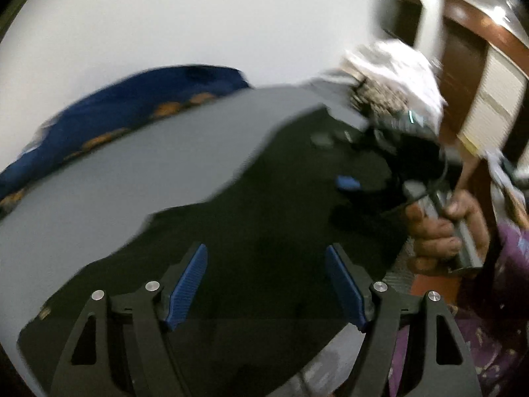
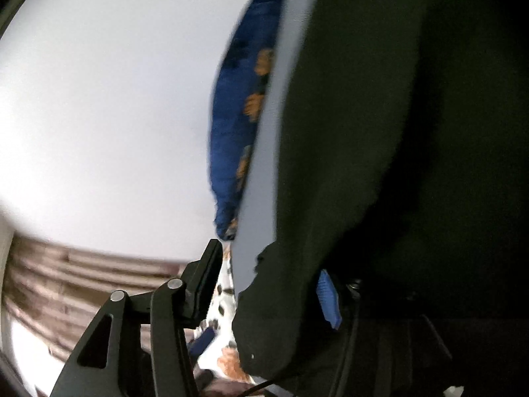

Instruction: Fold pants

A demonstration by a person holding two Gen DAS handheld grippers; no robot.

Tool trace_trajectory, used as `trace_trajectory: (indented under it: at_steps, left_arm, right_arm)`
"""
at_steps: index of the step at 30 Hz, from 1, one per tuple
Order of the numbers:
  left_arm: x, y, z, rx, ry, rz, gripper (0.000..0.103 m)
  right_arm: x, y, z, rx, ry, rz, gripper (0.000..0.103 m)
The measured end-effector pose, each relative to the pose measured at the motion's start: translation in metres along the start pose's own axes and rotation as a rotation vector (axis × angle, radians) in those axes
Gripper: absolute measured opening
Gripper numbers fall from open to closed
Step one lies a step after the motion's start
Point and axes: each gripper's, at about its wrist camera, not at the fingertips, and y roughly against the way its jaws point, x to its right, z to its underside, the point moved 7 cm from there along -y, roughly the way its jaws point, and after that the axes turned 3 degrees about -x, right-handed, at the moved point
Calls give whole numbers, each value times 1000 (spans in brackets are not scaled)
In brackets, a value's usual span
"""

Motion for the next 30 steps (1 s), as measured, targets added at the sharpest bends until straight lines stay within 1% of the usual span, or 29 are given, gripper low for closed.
trace_trajectory:
  at_steps: [1,2,3,5,6,9,11,12,13,14,15,17,20,21,23,26,27,28,29,30]
  left_arm:
    - [6,-9,-3,-10,-19,7,74]
    - [10,-20,-7,-16,-43,10,74]
    - [12,-28,-9,-14,-60,-1,74]
    - [18,-38,-10,-19,-76,23,74]
    - [23,-40,-10,-18,-86,23,74]
    - [27,-50,-11,-25,-166,-41,74]
    - [32,-59,-12,-45,-213,-64,73]
    - [32,-63,-12,-56,-220,-76,64]
    - [32,-69,-13,-75,-209,-81,40]
    - [27,-74,-13,-104,-174,-71,24]
    - [19,-76,-15,-118,-134,-71,10]
    - [9,-72,-19,-101,-58,-30,8]
    - [12,-63,-24,-55,-40,-33,7]
    - [14,-57,-25,-41,-48,-38,7]
    - [15,-50,-29,-24,-53,-48,7]
    - [16,-40,-33,-8,-40,-44,7]
    - [16,-39,-34,-8,-37,-40,7]
    - [15,-38,-35,-7,-32,-36,7]
    - [14,-37,-35,-6,-22,-33,7]
    - [13,-37,-34,-8,-15,-28,7]
  right_arm:
    - [-9,-2,0,-17,63,21,58]
    - [-14,-4,0,-31,104,36,59]
    - [-21,-8,1,-55,160,57,59]
    - [-25,-13,2,-88,211,77,59]
    - [-26,-16,1,-104,208,66,59]
    - [-24,-18,-2,-122,143,2,60]
    - [-24,-18,-3,-126,97,-44,62]
    - [-22,-13,0,-127,90,-55,63]
    - [-20,-5,-3,-127,90,-61,63]
    - [-20,0,-4,-127,97,-62,64]
    - [-20,2,-2,-127,106,-64,66]
    - [-17,11,0,-127,118,-56,67]
    - [-13,17,-3,-117,131,-51,69]
    - [-8,21,-5,-108,119,-49,72]
    - [3,28,-14,-67,77,-55,76]
    - [24,39,-38,18,-12,-78,77]
    - [31,45,-50,64,-31,-82,77]
    - [38,51,-63,111,-52,-84,75]
    - [41,56,-71,139,-68,-94,73]
    - [46,63,-84,180,-89,-106,63]
